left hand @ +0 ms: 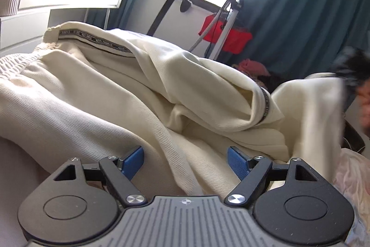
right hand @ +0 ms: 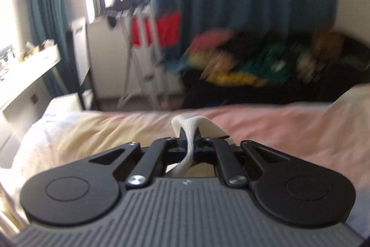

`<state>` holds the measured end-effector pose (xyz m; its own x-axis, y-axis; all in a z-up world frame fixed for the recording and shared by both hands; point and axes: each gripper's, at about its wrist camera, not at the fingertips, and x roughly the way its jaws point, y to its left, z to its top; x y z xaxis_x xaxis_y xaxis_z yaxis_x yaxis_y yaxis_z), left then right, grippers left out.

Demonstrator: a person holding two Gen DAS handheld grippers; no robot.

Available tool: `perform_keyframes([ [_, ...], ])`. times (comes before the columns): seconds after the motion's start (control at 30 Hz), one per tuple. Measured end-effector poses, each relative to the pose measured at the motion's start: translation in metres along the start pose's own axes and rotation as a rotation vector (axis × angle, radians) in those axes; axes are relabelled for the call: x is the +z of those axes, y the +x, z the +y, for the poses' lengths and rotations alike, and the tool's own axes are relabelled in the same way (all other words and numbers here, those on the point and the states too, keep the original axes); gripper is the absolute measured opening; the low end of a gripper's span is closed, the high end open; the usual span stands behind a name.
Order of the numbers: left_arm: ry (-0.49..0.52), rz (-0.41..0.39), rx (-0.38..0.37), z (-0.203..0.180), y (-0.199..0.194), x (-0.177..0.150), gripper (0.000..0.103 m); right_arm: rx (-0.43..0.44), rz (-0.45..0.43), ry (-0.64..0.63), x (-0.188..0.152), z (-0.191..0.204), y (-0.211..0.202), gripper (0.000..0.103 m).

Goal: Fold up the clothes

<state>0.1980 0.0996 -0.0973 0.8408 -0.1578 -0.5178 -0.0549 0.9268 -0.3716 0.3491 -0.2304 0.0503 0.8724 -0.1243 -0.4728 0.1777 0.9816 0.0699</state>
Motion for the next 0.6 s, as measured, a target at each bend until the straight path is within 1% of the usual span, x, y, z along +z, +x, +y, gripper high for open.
perform_keyframes([
  [0.03, -0.001, 0.000, -0.007, -0.002, 0.000, 0.001, 0.081, -0.011, -0.030, 0.014, -0.006, -0.018, -0.017, 0.006],
  [0.07, 0.000, -0.001, -0.012, -0.004, -0.001, 0.002, 0.081, -0.030, -0.040, 0.038, -0.015, -0.039, -0.031, 0.006],
  [0.13, 0.003, 0.002, -0.004, -0.006, -0.002, -0.001, 0.081, -0.065, -0.039, 0.105, -0.036, -0.082, -0.058, 0.006],
  [0.23, 0.005, 0.024, 0.001, -0.010, -0.002, -0.004, 0.081, -0.087, 0.024, 0.232, -0.079, -0.145, -0.090, 0.006],
  [0.3, 0.017, 0.028, -0.003, -0.013, -0.004, -0.007, 0.081, -0.099, 0.107, 0.337, -0.114, -0.181, -0.103, 0.007],
  [0.37, 0.047, 0.024, 0.009, -0.019, -0.010, -0.011, 0.081, -0.071, 0.201, 0.459, -0.151, -0.210, -0.110, 0.007],
  [0.47, 0.075, 0.037, 0.032, -0.027, -0.019, -0.022, 0.081, -0.007, 0.334, 0.565, -0.198, -0.232, -0.106, 0.008],
  [0.53, 0.070, 0.056, 0.041, -0.030, -0.024, -0.030, 0.081, 0.044, 0.356, 0.664, -0.213, -0.241, -0.104, 0.009],
  [0.6, 0.052, 0.079, 0.040, -0.031, -0.028, -0.037, 0.081, 0.094, 0.365, 0.723, -0.217, -0.244, -0.100, 0.010],
])
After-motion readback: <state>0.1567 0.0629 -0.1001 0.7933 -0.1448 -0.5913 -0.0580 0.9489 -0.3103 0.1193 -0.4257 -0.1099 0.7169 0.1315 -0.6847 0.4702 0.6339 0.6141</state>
